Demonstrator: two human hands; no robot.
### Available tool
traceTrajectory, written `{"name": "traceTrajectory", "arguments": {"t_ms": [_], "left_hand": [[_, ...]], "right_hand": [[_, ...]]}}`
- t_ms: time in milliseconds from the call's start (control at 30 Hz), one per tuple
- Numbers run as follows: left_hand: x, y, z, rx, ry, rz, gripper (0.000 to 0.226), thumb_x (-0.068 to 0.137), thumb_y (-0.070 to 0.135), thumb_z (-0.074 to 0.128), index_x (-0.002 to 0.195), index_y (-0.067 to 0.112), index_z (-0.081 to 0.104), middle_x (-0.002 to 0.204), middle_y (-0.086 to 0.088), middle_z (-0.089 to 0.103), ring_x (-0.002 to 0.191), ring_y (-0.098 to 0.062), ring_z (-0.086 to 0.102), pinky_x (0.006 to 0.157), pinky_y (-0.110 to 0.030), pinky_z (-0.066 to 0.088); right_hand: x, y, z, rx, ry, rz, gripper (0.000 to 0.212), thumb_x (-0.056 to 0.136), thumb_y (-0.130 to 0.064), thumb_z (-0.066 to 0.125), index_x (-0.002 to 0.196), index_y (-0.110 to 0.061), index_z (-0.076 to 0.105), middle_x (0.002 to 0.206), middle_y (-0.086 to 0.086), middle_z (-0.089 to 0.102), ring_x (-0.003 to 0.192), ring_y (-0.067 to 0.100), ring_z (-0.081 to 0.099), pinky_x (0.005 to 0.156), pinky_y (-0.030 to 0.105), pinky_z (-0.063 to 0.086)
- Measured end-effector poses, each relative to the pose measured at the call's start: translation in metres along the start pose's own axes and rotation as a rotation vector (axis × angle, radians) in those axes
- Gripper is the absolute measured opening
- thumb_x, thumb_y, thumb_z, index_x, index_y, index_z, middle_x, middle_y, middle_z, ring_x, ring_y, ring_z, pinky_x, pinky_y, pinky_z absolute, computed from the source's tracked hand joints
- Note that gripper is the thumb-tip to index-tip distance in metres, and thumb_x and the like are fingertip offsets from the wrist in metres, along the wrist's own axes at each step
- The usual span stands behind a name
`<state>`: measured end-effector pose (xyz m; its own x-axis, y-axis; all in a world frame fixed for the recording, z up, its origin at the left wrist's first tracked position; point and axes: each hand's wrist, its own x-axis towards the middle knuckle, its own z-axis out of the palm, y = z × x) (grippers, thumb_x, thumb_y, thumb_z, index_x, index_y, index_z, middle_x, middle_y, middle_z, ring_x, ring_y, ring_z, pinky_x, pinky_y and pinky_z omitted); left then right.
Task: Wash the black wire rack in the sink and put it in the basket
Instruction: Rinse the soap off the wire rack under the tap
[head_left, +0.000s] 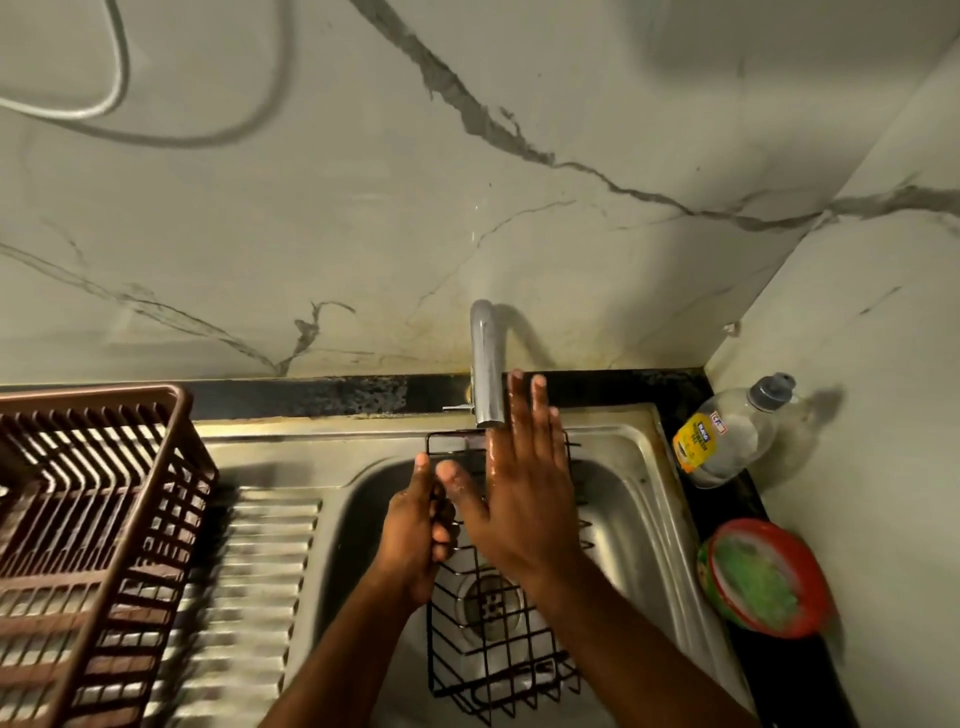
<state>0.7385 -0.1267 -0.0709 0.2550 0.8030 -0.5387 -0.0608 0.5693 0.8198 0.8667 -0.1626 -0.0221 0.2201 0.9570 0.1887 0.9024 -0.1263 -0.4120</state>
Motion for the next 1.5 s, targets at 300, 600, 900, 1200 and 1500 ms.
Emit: {"name": "traceTrajectory", "arguments": {"t_ms": [300, 600, 900, 1200, 1500], "left_hand": [[0.023, 0.005, -0.009, -0.109, 0.058, -0.063, 0.055, 0.095, 0.067, 0.049, 0.059, 0.024, 0.050, 0.050, 0.003, 0.034, 0.036, -0.008, 0.025, 0.032, -0.018, 0.023], [0.044, 0.055, -0.007, -0.046, 0.082, 0.056, 0.056, 0.092, 0.074, 0.046, 0.073, 0.021, 0.051, 0.051, 0.009, 0.036, 0.033, -0.009, 0.030, 0.035, -0.017, 0.021], [0.034, 0.011, 0.027, -0.134, 0.016, 0.005, 0.059, 0.101, 0.064, 0.038, 0.089, 0.025, 0.081, 0.096, -0.016, 0.072, 0.076, -0.032, 0.065, 0.069, -0.036, 0.052], [0.065, 0.027, 0.021, -0.265, 0.040, -0.100, 0.056, 0.086, 0.072, 0.058, 0.064, 0.022, 0.046, 0.048, 0.007, 0.037, 0.033, -0.006, 0.030, 0.031, -0.016, 0.028], [0.049, 0.037, 0.015, -0.271, -0.038, -0.112, 0.062, 0.095, 0.069, 0.048, 0.064, 0.016, 0.061, 0.047, 0.002, 0.049, 0.034, -0.007, 0.043, 0.035, -0.019, 0.037]], "right_hand": [[-0.093, -0.008, 0.035, -0.027, -0.190, -0.222, 0.092, 0.096, -0.073, 0.027, 0.161, -0.009, 0.012, 0.170, 0.011, 0.001, 0.156, 0.030, 0.005, 0.117, 0.049, 0.017], [-0.019, -0.020, 0.015, 0.005, -0.106, -0.250, 0.086, 0.100, -0.068, 0.027, 0.161, -0.017, -0.005, 0.169, 0.002, -0.016, 0.156, 0.021, -0.009, 0.125, 0.050, 0.008], [0.044, -0.012, -0.008, -0.001, -0.057, 0.000, 0.098, 0.088, -0.078, 0.014, 0.160, -0.017, -0.012, 0.166, 0.009, -0.024, 0.152, 0.019, -0.025, 0.127, 0.044, 0.003], [-0.096, 0.007, 0.026, -0.106, -0.067, -0.188, 0.081, 0.097, -0.055, 0.044, 0.159, -0.007, 0.024, 0.168, 0.013, 0.013, 0.155, 0.030, 0.013, 0.119, 0.048, 0.021], [-0.026, -0.009, 0.001, -0.062, -0.052, -0.142, 0.078, 0.102, -0.065, 0.020, 0.162, -0.018, 0.004, 0.169, 0.009, 0.005, 0.157, 0.023, -0.003, 0.126, 0.050, 0.008]]}}
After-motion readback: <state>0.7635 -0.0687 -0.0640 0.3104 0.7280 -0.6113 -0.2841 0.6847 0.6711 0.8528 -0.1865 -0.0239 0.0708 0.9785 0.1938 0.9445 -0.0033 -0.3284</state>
